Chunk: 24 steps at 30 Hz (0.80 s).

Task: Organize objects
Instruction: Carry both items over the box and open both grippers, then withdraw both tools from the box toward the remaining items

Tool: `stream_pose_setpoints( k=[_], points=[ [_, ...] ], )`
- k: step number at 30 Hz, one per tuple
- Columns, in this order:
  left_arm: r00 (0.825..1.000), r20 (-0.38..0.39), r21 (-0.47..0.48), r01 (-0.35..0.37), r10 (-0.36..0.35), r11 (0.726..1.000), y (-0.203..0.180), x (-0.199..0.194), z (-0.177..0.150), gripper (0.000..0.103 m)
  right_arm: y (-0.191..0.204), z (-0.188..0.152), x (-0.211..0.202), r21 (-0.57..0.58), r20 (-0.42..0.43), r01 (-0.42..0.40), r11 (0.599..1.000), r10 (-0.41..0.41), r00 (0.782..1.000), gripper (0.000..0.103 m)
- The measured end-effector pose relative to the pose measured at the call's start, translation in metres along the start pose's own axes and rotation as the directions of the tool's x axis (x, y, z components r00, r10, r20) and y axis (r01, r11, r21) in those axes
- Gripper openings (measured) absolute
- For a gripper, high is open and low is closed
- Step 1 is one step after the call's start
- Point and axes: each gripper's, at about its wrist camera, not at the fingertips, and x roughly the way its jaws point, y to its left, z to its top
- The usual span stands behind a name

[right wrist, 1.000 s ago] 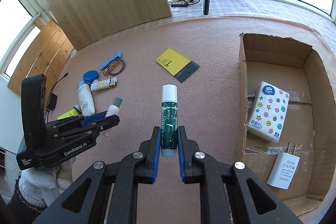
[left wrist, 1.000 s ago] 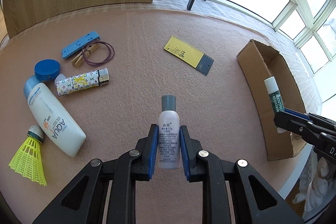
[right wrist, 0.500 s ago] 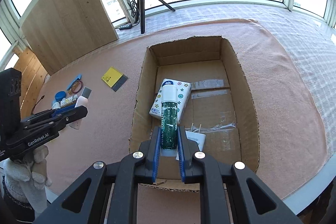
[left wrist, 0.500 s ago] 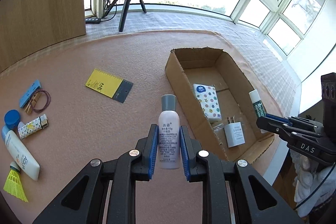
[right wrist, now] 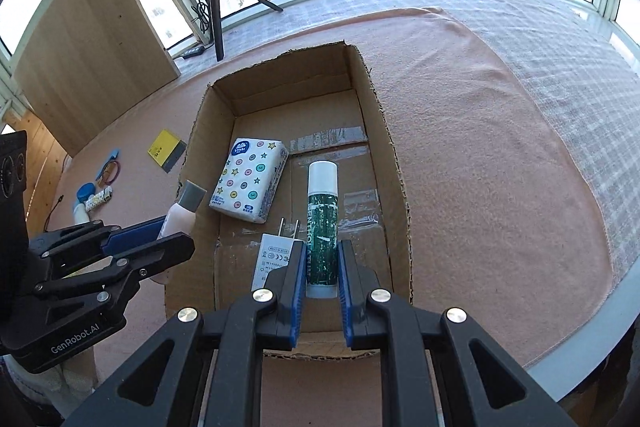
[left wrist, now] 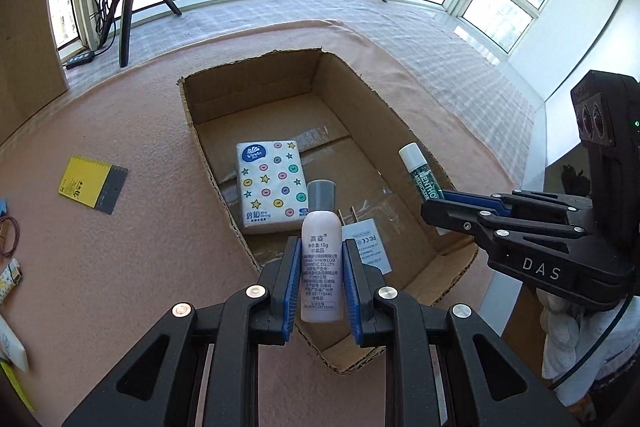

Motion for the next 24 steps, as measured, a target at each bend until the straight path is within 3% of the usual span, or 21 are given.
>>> stream_pose_setpoints(
  k=[9, 10, 12, 13, 14, 15, 24],
  points=[
    [1.000, -0.027, 0.003, 0.010, -0.010, 1.000, 0.000, 0.008, 0.000, 0.022, -0.003, -0.002, 0.004, 0.000, -0.015, -0.003, 1.000, 0.003, 1.000, 0.014],
    [1.000, -0.029, 0.004, 0.011, -0.011, 1.000, 0.000, 0.008, 0.000, 0.025, -0.004, -0.001, 0.004, 0.002, -0.013, -0.001, 1.000, 0.001, 1.000, 0.014],
    [1.000, -0.024, 0.004, 0.006, -0.005, 1.000, 0.000, 0.006, 0.000, 0.046, -0.005, -0.001, 0.004, 0.011, -0.014, -0.003, 1.000, 0.003, 1.000, 0.022],
    [1.000, -0.016, 0.004, 0.002, -0.002, 1.000, 0.001, 0.004, 0.000, 0.054, -0.006, 0.000, 0.004, 0.018, -0.013, -0.007, 1.000, 0.007, 1.000, 0.032],
    [1.000, -0.012, 0.006, 0.001, -0.001, 1.000, 0.001, 0.003, 0.000, 0.055, -0.007, 0.000, 0.002, 0.025, -0.006, -0.006, 1.000, 0.006, 1.000, 0.041],
    [1.000, -0.009, 0.005, 0.001, -0.001, 1.000, 0.002, 0.001, 0.000, 0.055, -0.008, 0.000, 0.001, 0.029, 0.000, -0.002, 1.000, 0.002, 1.000, 0.044],
    [1.000, -0.001, -0.016, -0.012, 0.012, 1.000, 0.014, -0.007, -0.004, 0.055, 0.001, 0.003, -0.001, 0.018, 0.005, -0.008, 1.000, 0.008, 1.000, 0.045]
  ],
)
